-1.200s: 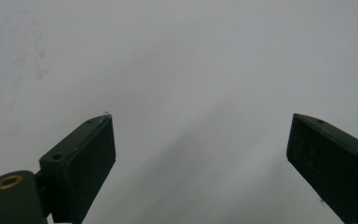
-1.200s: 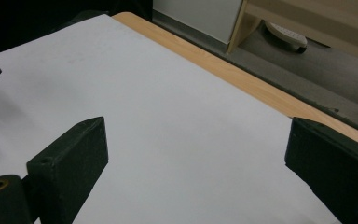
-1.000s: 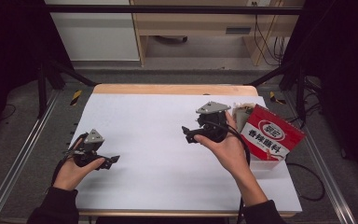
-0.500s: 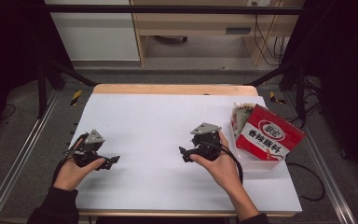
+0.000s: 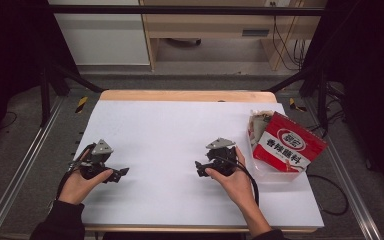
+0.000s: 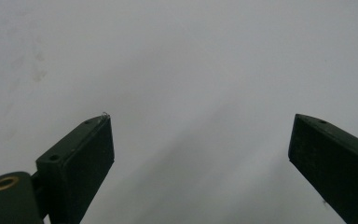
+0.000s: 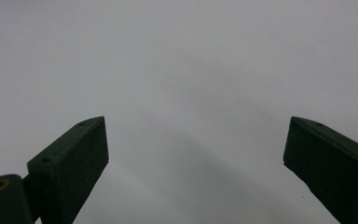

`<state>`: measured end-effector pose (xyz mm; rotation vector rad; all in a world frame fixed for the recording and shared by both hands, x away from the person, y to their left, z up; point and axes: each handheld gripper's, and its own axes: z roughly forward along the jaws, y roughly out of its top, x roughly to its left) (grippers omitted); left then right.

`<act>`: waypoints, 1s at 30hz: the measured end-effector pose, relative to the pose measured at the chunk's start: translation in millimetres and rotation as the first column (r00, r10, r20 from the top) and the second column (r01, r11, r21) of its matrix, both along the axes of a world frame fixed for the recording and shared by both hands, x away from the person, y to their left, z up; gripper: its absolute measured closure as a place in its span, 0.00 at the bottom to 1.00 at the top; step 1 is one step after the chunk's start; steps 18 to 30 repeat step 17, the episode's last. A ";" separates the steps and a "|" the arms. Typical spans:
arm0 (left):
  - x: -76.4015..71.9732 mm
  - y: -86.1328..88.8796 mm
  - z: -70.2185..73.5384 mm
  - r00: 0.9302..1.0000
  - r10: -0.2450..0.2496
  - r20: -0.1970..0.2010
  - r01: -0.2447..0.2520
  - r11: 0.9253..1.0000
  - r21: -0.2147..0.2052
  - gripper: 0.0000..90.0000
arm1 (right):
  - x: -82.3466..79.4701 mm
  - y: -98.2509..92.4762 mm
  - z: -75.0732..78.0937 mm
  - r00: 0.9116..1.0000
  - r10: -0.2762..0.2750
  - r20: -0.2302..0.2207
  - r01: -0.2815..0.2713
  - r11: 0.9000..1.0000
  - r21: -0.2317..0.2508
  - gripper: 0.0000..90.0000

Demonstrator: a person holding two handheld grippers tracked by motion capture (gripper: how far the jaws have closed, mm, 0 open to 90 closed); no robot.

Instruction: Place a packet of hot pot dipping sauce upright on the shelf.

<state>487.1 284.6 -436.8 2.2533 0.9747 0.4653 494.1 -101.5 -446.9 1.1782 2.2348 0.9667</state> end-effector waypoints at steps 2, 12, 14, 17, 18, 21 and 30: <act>-0.1 -1.0 -1.5 1.000 -0.001 0.001 0.001 1.000 0.005 0.08 | 0.0 -0.1 -3.4 1.000 -0.011 0.007 0.011 1.000 0.011 0.08; -1.4 -1.8 -6.0 1.000 0.001 0.024 -0.001 1.000 -0.005 0.08 | -4.7 4.7 -17.8 1.000 -0.005 -0.003 0.005 1.000 0.011 0.09; -1.4 -1.1 -6.3 1.000 0.004 0.028 -0.004 1.000 -0.013 0.07 | -6.6 5.6 -19.6 1.000 -0.003 -0.004 0.003 1.000 -0.001 0.09; -1.2 -0.8 -6.2 0.999 0.012 0.037 -0.011 1.000 -0.023 0.07 | -8.8 4.1 -19.6 1.000 0.004 0.003 -0.004 1.000 0.011 0.09; -1.2 -0.8 -6.2 0.999 0.012 0.037 -0.011 1.000 -0.023 0.07 | -8.8 4.1 -19.6 1.000 0.004 0.003 -0.004 1.000 0.011 0.09; -1.2 -0.8 -6.2 0.999 0.012 0.037 -0.011 1.000 -0.023 0.07 | -8.8 4.1 -19.6 1.000 0.004 0.003 -0.004 1.000 0.011 0.09; -1.2 -0.8 -6.2 0.999 0.012 0.037 -0.011 1.000 -0.023 0.07 | -8.8 4.1 -19.6 1.000 0.004 0.003 -0.004 1.000 0.011 0.09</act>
